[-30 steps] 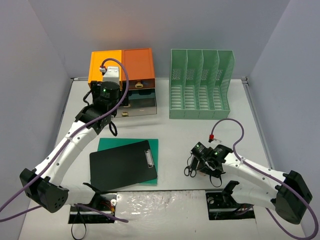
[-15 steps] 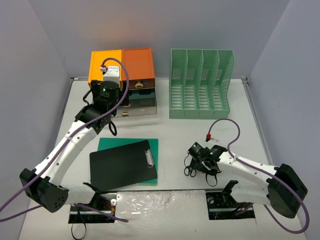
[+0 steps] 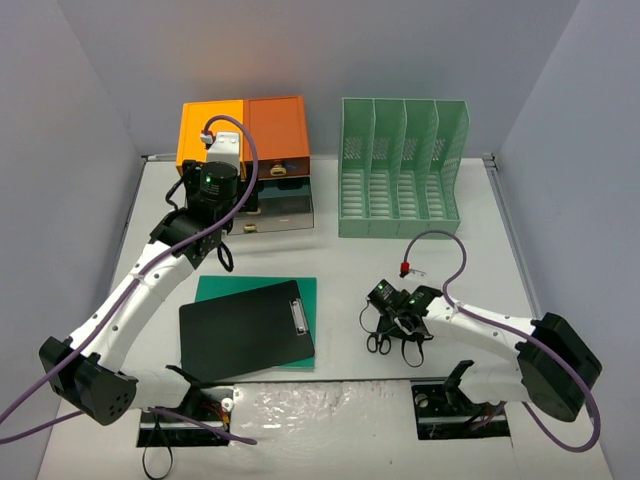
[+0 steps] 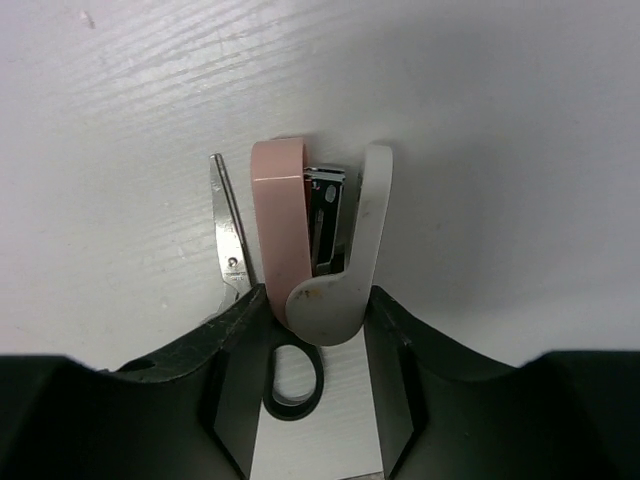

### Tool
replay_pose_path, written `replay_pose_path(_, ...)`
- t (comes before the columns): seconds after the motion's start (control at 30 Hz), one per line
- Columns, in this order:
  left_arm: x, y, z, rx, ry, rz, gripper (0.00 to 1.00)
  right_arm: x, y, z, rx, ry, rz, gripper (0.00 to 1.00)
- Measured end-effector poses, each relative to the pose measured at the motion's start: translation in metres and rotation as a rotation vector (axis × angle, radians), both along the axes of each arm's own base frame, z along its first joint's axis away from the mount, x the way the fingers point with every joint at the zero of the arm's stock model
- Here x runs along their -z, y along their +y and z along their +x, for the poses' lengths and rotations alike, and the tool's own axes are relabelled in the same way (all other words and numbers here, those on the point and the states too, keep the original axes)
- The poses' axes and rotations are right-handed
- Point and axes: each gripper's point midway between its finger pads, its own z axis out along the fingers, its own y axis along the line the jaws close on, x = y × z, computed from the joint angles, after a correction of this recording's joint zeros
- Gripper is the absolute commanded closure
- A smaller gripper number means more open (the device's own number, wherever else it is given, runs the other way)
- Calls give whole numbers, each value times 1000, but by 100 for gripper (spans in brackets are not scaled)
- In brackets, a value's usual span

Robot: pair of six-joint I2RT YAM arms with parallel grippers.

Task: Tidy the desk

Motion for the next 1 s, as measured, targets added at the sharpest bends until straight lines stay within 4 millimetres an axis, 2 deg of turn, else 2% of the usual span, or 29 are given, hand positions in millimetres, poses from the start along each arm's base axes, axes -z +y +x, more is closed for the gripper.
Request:
replay_pose_path(0.1,0,0,0,0,0,0,17,-1,4,3,-21,-5,1,45)
replay_pose_path(0.17,0,0,0,1,0,0,17,-2,6,4,-32,-5,-4,47)
replay_pose_path(0.2,0,0,0,0,0,0,17,-2,6,4,-34,-4,-6,51)
replay_pose_path(0.4,0,0,0,1,0,0,17,-1,8,9,-43,1,-31,42)
replay_pose_path(0.57,0,0,0,2,0,2,17,-1,8,15,-47,-9,-59,43)
replay_pose_path(0.7,0,0,0,9,2,9,17,-4,7,21,-42,-32,-75,47)
replay_pose_path(0.93,0,-1,0,15,2,15,17,-6,4,26,-27,-51,-88,69)
replay_pose_path(1.0,0,-1,0,17,3,16,17,-6,3,26,-25,-52,-90,72)
